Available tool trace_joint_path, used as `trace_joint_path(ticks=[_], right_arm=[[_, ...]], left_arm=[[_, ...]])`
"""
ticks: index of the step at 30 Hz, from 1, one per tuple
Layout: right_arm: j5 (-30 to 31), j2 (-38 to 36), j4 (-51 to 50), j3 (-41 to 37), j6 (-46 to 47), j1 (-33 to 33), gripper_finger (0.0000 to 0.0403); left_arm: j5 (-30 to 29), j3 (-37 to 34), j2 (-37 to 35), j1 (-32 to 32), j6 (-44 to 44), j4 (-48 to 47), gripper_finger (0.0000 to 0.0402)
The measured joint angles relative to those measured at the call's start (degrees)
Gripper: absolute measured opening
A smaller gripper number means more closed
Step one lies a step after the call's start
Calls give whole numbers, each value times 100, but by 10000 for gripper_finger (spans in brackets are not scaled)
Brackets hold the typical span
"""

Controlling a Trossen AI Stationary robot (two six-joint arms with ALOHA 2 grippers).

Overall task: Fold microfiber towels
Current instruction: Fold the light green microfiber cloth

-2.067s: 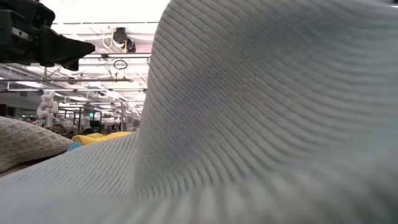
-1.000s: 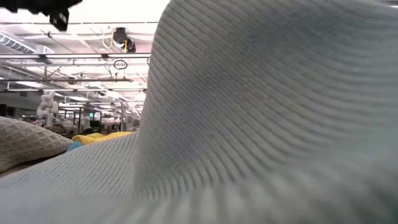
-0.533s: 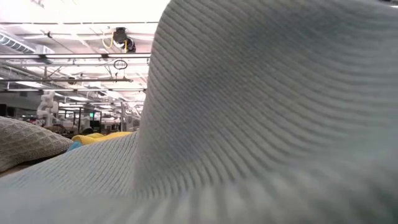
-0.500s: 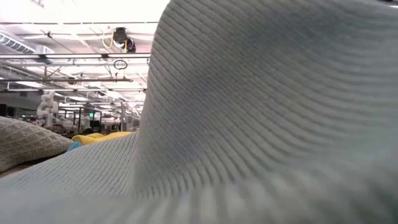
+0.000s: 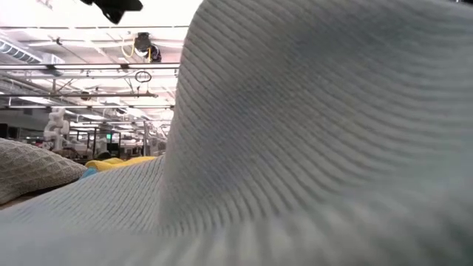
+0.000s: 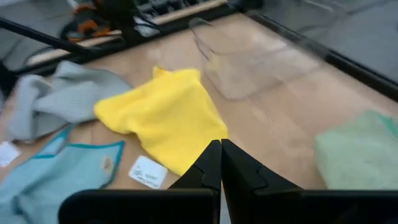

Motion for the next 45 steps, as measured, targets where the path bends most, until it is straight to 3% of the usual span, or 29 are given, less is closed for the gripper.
trace_joint_path(ticks=[7, 15, 22, 31, 45], right_arm=[[358, 616, -85, 106, 273, -325, 40], [247, 1323, -59, 739, -492, -1649, 136], [-1003, 2444, -56, 1473, -1097, -3093, 202], [-2240, 3730, -245, 2272, -1806, -4042, 210], [-2732, 4550, -1197, 2929, -3853, -4796, 210]], left_arm=[[-2, -684, 408, -23, -60, 1249, 35], [-6, -1012, 819, -130, -178, 2096, 35], [-181, -1055, 1179, -216, 1, 2312, 35], [-481, -1055, 1307, -245, 26, 2477, 35], [-663, -1055, 1306, -333, -38, 2417, 35]])
